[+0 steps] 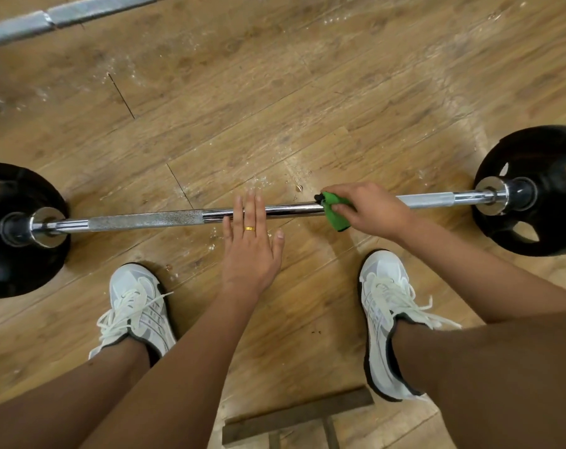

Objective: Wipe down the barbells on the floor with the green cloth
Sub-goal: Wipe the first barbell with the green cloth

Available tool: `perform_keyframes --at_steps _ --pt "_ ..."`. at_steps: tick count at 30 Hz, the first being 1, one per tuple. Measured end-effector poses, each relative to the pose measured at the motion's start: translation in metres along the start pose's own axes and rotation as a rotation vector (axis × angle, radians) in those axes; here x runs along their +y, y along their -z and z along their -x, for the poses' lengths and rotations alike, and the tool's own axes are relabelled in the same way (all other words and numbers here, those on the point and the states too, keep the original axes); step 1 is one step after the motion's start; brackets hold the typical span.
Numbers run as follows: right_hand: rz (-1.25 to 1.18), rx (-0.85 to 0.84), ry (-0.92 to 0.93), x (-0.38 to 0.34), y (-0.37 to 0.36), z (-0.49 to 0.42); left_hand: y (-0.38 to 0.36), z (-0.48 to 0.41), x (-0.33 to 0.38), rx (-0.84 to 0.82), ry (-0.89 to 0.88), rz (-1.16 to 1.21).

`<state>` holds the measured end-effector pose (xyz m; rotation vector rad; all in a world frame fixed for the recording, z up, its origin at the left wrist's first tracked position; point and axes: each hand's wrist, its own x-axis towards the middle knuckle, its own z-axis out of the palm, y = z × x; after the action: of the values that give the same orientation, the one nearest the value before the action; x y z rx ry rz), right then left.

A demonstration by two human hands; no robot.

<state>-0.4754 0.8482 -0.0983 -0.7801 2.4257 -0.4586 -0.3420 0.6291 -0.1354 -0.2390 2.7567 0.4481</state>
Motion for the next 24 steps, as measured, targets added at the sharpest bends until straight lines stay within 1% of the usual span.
perform_keyframes --at_steps 1,6,7,11,12,14,16,20,24 --pt "0.011 0.0 -0.001 -0.003 -0.001 0.0 -0.002 0.002 0.001 0.006 0.005 0.004" --pt "-0.007 0.008 0.151 -0.019 -0.025 0.007 -0.011 0.013 0.002 0.029 0.006 0.01" --pt "0.004 0.035 0.165 -0.016 -0.027 0.01 -0.012 0.016 0.002 0.027 0.007 0.007" --pt "0.111 0.3 0.207 -0.003 -0.049 0.038 -0.013 0.027 0.005 0.037 0.027 0.002" --pt "0.133 0.353 0.214 -0.001 -0.057 0.045 -0.014 0.03 0.009 0.043 0.005 0.002" --pt "0.149 0.424 0.227 0.002 -0.067 0.05 -0.02 0.035 0.023 0.041 -0.101 -0.007" --pt "0.15 0.464 0.218 -0.001 -0.072 0.048 -0.028 0.039 0.039 0.033 -0.167 -0.005" --pt "0.165 0.493 0.163 -0.014 -0.08 0.053 -0.034 0.043 0.043 0.013 -0.149 -0.034" --pt "0.127 0.603 -0.005 -0.006 -0.086 0.066 -0.033 0.038 0.035 0.018 -0.203 -0.085"
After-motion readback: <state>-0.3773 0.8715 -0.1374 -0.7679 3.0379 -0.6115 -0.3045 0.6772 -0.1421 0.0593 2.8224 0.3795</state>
